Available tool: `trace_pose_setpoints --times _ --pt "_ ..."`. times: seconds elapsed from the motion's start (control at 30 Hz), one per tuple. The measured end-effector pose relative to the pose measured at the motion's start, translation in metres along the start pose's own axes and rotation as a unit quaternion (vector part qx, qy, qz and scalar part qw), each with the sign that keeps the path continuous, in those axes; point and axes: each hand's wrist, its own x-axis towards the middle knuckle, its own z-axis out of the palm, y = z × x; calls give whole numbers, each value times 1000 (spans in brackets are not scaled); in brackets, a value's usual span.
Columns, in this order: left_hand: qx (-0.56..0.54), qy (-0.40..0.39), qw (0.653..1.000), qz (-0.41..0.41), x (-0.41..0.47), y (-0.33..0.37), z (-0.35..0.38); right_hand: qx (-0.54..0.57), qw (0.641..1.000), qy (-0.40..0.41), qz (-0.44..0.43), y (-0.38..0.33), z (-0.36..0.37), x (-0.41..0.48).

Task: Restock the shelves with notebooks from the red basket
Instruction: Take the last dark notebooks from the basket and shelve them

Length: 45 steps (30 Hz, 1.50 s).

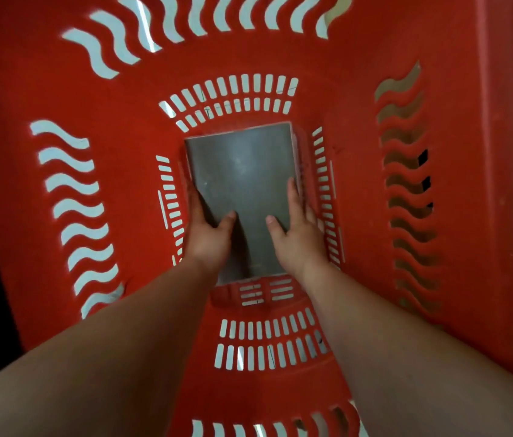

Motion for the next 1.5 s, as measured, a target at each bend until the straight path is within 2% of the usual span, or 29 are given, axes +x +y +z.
trace_pose_setpoints --times 0.3,0.6,0.77,1.0,1.07,1.3,1.5 --pt "-1 -76 997 31 9 2 -6 60 997 32 41 0 -7 7" --pt "26 -80 996 35 3 5 -4 66 996 41 36 4 -12 10" --pt "21 -48 998 27 2 19 -3 91 994 57 23 6 -5 14" --pt "56 39 998 -8 -25 45 8 255 961 66 80 -3 -11 15" --pt "69 42 997 -18 -35 56 6 285 952 65 90 -3 -16 10" --pt "58 37 996 -54 -109 100 -48 323 941 49 92 -51 -58 -66" --pt "20 -24 999 -35 -220 176 -100 337 935 52 96 -131 -152 -189"
